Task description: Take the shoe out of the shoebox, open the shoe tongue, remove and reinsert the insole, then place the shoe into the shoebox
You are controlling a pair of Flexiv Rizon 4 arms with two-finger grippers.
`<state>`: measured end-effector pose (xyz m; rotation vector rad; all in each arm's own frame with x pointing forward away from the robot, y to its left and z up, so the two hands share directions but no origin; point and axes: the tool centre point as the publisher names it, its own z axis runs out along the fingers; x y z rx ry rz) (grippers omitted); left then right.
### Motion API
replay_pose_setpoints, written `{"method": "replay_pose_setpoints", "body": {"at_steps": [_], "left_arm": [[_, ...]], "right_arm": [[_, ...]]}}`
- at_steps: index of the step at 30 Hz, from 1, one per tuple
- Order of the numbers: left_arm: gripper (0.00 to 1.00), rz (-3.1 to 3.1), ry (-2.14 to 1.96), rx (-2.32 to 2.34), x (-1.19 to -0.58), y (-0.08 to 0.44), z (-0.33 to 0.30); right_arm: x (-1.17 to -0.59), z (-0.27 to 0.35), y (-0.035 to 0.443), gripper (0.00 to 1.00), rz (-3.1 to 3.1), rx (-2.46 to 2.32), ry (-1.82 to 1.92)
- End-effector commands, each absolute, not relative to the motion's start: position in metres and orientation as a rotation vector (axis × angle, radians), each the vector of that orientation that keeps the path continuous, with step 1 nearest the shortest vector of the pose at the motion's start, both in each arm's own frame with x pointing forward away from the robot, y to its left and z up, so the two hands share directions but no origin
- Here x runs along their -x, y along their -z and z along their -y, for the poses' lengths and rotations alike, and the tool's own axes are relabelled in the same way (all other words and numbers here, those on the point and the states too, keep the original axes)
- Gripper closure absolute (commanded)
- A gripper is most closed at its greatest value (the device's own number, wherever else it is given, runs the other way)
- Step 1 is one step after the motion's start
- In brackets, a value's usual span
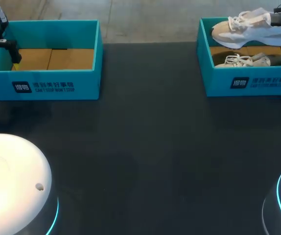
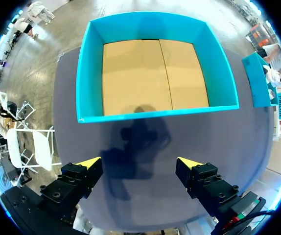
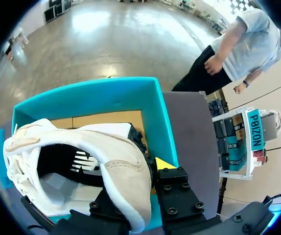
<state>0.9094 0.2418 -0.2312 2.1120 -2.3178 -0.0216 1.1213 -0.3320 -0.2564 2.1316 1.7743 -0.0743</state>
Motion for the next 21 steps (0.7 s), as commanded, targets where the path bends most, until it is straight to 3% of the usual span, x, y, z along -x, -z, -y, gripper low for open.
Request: {"method": "replay_pose_setpoints", "body": {"at_steps": [1,21], "left_arm": [[0.00,2.319,0.023,-2.113,-0.9082,0.2304,-0.2417],[0.00,2.319,0.023,-2.113,-0.9082,0.2304,-0.2417]], "right_arm": [[-1.1182,0.3311,0.2522,1.00,-1.762,-2.129,0.074],[-1.1235,0.3340,0.2600,1.00,-1.753,-2.128,0.088]]}}
